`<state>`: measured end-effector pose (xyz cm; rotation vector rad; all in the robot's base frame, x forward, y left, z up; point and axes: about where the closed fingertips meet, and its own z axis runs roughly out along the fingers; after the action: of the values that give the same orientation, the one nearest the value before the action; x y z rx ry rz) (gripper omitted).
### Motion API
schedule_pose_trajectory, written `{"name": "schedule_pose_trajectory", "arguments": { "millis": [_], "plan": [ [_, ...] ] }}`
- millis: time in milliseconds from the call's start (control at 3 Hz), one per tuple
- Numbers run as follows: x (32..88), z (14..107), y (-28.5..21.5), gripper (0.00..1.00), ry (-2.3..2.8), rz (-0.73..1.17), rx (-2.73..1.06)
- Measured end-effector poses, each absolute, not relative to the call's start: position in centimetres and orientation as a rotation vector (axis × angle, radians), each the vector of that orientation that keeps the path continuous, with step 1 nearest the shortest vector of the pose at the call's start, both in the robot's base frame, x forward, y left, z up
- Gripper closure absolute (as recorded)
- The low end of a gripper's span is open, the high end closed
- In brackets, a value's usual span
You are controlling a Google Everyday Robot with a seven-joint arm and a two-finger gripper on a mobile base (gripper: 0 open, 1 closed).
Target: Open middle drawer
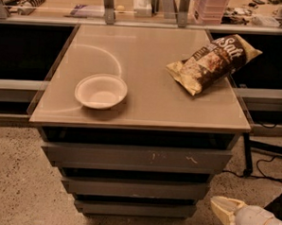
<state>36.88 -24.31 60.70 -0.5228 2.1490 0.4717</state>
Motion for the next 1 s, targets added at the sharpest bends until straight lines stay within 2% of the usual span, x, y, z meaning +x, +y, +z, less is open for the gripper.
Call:
{"name": "schedule_pose_trajectory", "arguments": {
  "millis": [333,1000],
  "plan": [
    [38.6,58.0,-24.0,1.00,2.121,0.524,-0.470],
    [38.6,56.8,-23.9,1.00,2.107,0.550,-0.425]
  ]
}}
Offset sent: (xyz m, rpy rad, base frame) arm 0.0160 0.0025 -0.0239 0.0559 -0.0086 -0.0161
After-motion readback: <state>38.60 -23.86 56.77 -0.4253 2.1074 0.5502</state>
